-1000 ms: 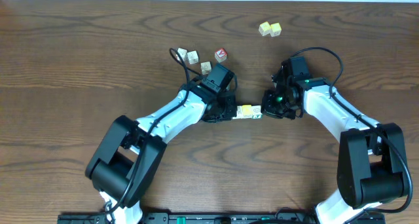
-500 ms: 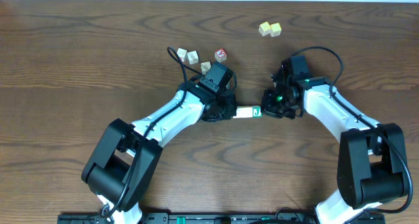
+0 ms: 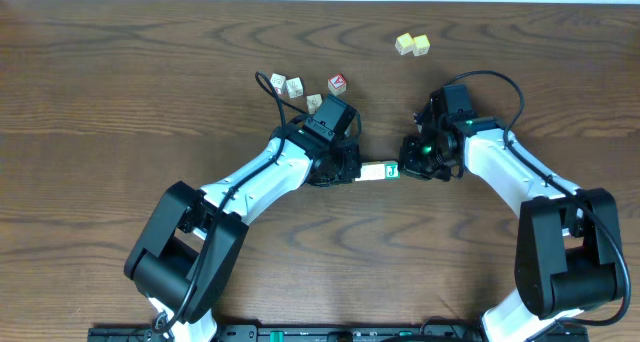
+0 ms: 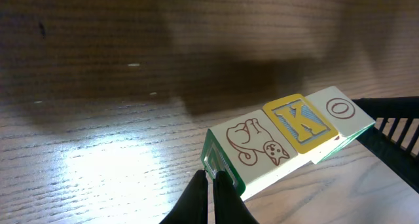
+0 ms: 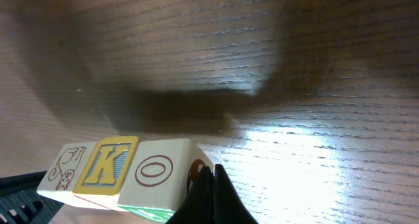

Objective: Lift 3 blocks

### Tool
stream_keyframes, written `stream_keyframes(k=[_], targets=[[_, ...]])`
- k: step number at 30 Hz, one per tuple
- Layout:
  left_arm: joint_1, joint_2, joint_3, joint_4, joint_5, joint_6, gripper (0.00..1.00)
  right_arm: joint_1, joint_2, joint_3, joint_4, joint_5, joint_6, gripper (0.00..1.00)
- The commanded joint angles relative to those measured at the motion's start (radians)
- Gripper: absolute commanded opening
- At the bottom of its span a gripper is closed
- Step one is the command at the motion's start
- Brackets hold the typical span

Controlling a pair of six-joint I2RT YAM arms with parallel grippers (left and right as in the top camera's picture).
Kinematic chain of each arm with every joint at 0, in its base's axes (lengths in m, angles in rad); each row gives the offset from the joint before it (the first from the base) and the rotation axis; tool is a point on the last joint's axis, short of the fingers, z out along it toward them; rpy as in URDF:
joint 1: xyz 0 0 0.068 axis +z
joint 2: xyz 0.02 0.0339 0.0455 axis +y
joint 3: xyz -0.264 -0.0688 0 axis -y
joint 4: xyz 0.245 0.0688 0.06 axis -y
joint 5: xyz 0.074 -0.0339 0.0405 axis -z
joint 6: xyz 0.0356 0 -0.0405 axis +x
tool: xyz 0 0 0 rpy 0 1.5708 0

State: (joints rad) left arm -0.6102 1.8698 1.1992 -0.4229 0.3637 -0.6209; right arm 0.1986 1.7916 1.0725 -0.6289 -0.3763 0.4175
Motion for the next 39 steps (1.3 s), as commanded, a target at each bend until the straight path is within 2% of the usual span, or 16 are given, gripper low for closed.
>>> stream_keyframes(k=[1, 10, 25, 39], targets=[[-0.009, -0.043, -0.003, 0.008, 0.045, 0.017, 0.07, 0.013, -0.055, 0.026, -0.004, -0.108, 0.004, 0.01], [-0.009, -0.06, -0.003, -0.002, 0.044, 0.017, 0.07, 0.013, -0.124, 0.026, -0.039, -0.107, 0.004, 0.01], [-0.009, -0.133, -0.003, -0.021, 0.043, 0.017, 0.07, 0.013, -0.126, 0.026, -0.068, -0.108, 0.0, 0.01], [-0.009, -0.133, -0.002, -0.032, 0.044, 0.017, 0.07, 0.013, -0.132, 0.026, -0.066, -0.158, 0.001, 0.01]])
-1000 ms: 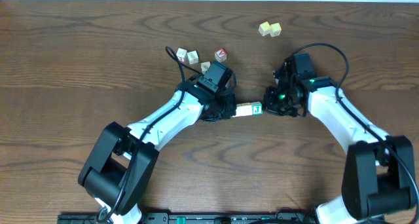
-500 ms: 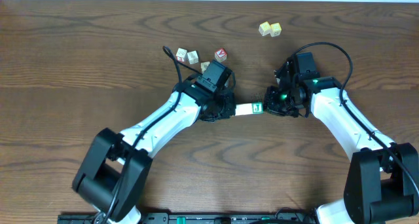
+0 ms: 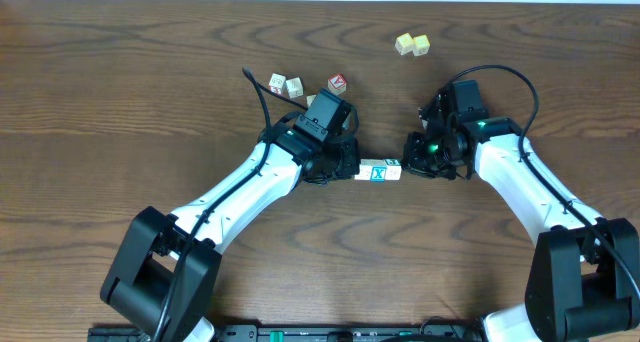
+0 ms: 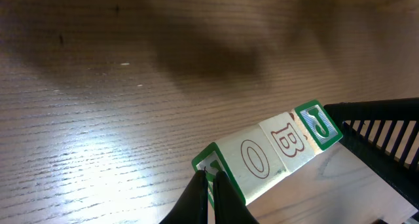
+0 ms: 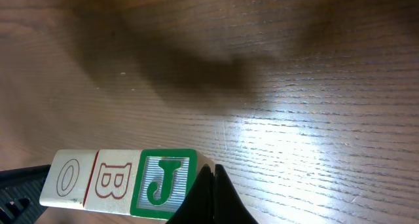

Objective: Lift 3 blocks

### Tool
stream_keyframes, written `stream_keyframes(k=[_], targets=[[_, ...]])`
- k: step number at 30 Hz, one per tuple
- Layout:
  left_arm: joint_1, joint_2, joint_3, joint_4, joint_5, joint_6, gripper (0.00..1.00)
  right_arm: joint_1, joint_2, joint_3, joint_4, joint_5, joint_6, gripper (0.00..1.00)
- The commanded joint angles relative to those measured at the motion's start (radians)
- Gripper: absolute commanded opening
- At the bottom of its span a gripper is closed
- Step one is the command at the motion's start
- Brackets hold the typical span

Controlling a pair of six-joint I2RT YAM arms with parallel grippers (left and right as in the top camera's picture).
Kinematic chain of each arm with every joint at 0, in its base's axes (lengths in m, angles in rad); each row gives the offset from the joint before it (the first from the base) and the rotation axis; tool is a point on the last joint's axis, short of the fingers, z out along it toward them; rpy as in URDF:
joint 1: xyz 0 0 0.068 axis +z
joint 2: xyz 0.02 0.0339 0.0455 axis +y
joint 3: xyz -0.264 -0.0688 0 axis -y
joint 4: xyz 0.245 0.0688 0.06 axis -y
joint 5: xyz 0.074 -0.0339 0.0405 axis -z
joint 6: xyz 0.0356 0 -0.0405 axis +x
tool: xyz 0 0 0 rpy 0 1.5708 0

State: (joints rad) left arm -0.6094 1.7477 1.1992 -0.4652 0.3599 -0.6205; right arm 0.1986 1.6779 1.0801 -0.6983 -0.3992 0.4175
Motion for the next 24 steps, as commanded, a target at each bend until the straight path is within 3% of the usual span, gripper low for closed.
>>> stream_keyframes(k=[1, 24], targets=[[-0.01, -0.011, -0.002, 0.01, 0.048, 0.016, 0.07, 0.013, -0.023, 0.019, 0.004, -0.135, 0.001, 0.01], [-0.01, -0.089, -0.002, 0.01, 0.048, 0.013, 0.07, 0.013, -0.087, 0.019, -0.028, -0.137, 0.001, 0.01]])
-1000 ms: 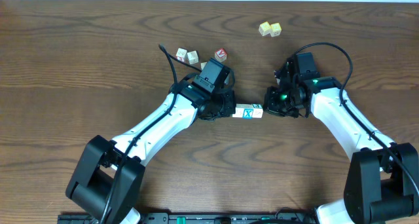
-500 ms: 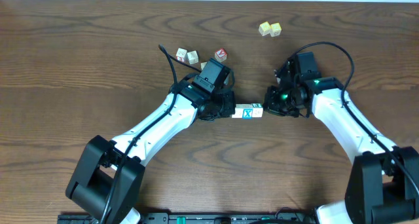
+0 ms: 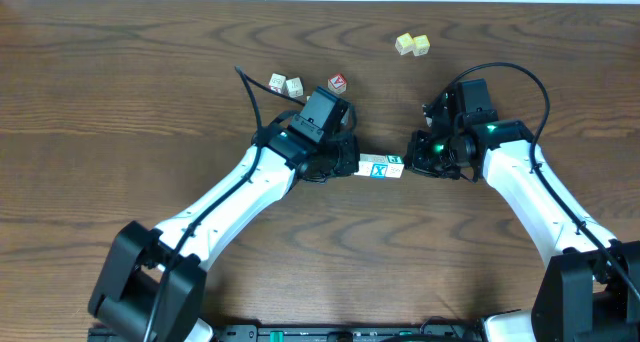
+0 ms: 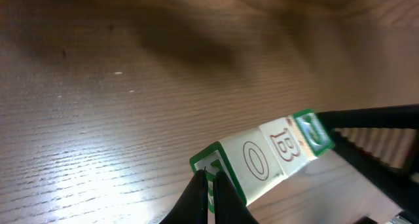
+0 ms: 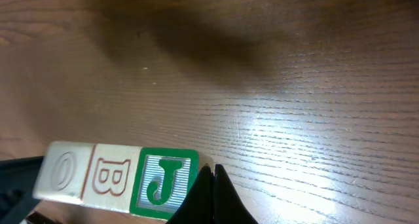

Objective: Lift 3 blocks

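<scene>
Three wooden blocks sit end to end in one row (image 3: 380,168), squeezed between my two grippers and held off the table. In the left wrist view the row shows a red O block (image 4: 252,164), a B block (image 4: 283,141) and a green-framed block (image 4: 313,129). My left gripper (image 4: 211,178) is shut, its tips pressed against the row's near end. In the right wrist view the green J block (image 5: 163,183) is nearest, then B (image 5: 110,175) and O (image 5: 64,171). My right gripper (image 5: 211,171) is shut and pushes on the J end.
Loose blocks lie behind the left arm: two pale ones (image 3: 278,82) (image 3: 295,86) and a red-faced one (image 3: 338,83). A pair of yellow blocks (image 3: 412,44) sits at the far edge. The wooden table (image 3: 120,132) stretches wide on both sides.
The row, still pinched between both shut grippers with the same O, B, J faces showing, sits a little farther from the table. Both arms have shifted slightly away from the front edge.
At first the row was clamped between both shut grippers close to the table, showing cat, K and O faces. Later it had turned to show O, B and J and stood higher. Now it is held higher still, the grip unchanged.
</scene>
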### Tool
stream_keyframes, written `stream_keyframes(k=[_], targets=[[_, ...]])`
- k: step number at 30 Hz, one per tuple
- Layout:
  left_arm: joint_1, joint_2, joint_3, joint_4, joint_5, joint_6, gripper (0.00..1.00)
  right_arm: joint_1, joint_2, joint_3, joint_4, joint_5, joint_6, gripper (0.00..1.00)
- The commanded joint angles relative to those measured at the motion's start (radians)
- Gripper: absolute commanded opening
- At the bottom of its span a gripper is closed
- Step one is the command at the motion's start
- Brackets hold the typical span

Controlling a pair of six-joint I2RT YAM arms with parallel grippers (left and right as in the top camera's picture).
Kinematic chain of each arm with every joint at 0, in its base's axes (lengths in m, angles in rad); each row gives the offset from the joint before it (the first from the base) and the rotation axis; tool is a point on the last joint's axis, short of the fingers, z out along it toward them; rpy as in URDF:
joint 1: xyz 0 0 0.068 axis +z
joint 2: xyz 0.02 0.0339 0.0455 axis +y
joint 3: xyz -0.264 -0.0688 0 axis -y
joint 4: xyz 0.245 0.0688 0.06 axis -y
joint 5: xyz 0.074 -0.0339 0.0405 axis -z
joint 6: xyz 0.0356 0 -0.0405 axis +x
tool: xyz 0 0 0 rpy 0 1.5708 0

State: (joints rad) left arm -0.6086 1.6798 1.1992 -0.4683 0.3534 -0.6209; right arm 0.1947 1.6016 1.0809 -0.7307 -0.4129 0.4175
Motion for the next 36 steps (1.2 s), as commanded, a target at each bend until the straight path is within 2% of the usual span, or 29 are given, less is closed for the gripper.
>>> stream_keyframes(k=[1, 15, 36], targets=[[-0.011, -0.021, -0.002, 0.012, 0.054, 0.013, 0.07, 0.016, -0.011, 0.018, 0.005, -0.123, 0.001, 0.01], [-0.011, -0.021, -0.002, 0.01, 0.054, 0.013, 0.07, 0.016, -0.087, 0.018, 0.015, -0.127, 0.005, 0.01], [-0.011, -0.021, -0.002, 0.01, 0.054, -0.005, 0.07, 0.016, -0.091, 0.018, 0.031, -0.146, 0.016, 0.01]])
